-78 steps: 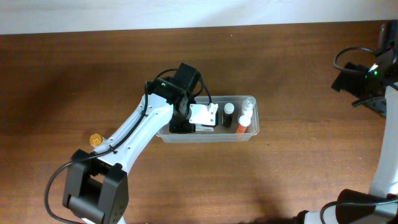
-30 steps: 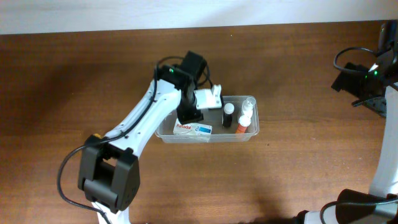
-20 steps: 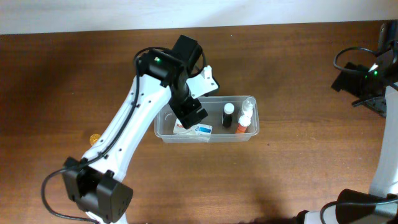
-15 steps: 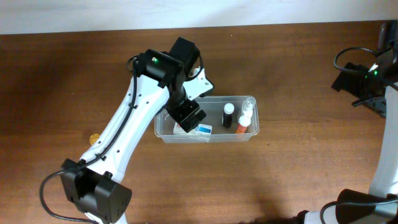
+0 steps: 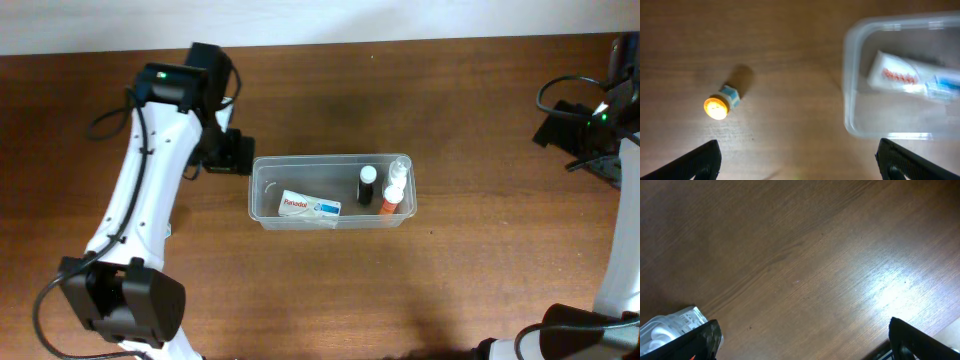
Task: Pack container
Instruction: 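Move the left gripper over the gold-lidded jar, then lower the left gripper and grasp the gold-lidded jar, then carry the jar with the left gripper over the container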
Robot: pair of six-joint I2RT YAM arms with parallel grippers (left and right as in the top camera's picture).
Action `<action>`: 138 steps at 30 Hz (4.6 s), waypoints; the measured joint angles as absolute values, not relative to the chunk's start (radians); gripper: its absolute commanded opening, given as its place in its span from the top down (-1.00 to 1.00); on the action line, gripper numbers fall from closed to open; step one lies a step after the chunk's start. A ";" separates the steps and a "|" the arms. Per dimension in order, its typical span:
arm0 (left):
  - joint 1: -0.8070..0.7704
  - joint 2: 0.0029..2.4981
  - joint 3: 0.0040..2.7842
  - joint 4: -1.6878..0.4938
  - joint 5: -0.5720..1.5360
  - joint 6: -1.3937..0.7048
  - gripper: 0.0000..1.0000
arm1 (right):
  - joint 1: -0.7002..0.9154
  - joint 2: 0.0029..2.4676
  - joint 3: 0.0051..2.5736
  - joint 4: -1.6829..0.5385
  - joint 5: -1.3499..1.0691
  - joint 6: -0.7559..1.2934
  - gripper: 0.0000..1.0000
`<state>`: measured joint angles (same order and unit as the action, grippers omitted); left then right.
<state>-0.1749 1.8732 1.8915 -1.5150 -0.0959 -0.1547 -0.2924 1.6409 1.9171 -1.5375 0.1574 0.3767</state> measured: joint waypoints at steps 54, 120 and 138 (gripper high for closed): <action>0.230 1.871 1.232 -0.907 -0.003 -0.129 -0.99 | -0.292 1.641 1.917 -1.538 0.157 0.377 -0.97; -0.271 1.926 1.876 -1.316 0.208 0.040 0.17 | -0.292 1.641 1.917 -1.538 0.157 0.377 -0.97; -0.415 2.022 1.859 -1.315 -0.096 -0.118 0.18 | -0.292 1.641 1.917 -1.538 0.157 0.377 -0.97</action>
